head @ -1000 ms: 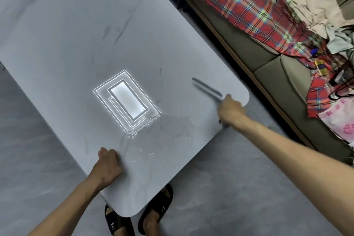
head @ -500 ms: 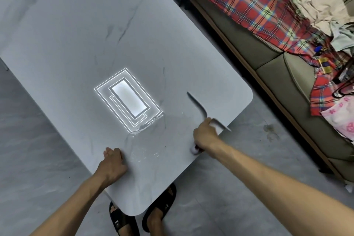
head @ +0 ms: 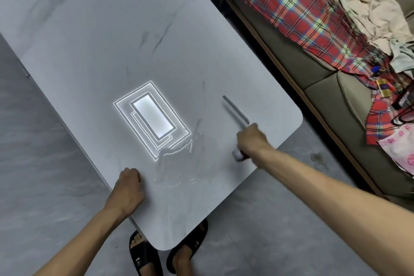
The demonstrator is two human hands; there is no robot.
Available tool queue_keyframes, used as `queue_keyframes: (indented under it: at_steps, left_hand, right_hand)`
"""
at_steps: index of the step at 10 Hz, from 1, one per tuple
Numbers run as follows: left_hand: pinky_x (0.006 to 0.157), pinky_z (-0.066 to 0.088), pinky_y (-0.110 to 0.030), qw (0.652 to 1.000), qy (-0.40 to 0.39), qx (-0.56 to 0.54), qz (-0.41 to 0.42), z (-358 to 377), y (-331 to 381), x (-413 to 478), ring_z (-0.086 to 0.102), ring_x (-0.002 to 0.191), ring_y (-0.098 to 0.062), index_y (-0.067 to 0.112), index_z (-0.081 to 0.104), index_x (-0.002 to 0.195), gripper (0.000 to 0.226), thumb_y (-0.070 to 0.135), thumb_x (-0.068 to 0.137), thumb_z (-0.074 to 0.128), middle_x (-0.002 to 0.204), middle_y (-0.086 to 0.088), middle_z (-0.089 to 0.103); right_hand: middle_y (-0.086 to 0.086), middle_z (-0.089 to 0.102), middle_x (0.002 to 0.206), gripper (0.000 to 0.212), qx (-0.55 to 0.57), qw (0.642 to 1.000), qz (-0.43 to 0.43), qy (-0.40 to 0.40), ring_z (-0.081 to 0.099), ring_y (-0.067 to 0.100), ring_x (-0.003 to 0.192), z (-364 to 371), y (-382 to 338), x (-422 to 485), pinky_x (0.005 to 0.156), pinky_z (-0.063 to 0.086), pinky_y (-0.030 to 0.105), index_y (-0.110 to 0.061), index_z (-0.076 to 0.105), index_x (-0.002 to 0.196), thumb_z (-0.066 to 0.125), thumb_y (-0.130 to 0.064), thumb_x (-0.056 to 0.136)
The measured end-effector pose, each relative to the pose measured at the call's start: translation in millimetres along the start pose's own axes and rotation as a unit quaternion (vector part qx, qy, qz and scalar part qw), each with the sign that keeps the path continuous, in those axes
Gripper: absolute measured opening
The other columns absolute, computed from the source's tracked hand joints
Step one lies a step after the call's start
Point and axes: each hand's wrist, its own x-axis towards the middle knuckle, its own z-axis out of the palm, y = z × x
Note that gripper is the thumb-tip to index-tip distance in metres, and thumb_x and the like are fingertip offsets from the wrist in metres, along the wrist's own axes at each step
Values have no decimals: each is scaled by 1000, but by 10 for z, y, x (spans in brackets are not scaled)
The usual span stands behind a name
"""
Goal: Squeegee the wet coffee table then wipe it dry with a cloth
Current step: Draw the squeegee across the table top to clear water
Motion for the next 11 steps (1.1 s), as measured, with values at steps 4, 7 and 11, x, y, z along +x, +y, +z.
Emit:
queue_keyframes:
  at_steps: [4,7,11]
  left_hand:
    - [94,41,-43,994,-104,-16,-28,6,-164,149,31,134,-45,16,34,83,23,-7,76,37,144,-32,23]
    - [100,39,-46,989,-143,-17,-33,-102,-176,116,28,136,-45,14,36,88,21,-4,77,39,145,-32,22]
    - [55,26,-20,995,-81,-31,49,-28,-235,-212,39,79,-16,13,41,90,27,-7,72,45,91,-1,40]
  right_hand:
    - [6,47,87,57,-8,999,-47,-3,41,14,53,270,-393,568,51,42,31,-8,21,137,41,3,84]
    - [16,56,101,110,-159,966,-81,-187,62,35,87,1029,53,-655,66,55,38,-24,-19,152,54,8,77]
    - [21,58,84,51,-85,995,-36,-34,64,34,73,310,415,-415,65,53,36,-20,23,133,34,-4,86]
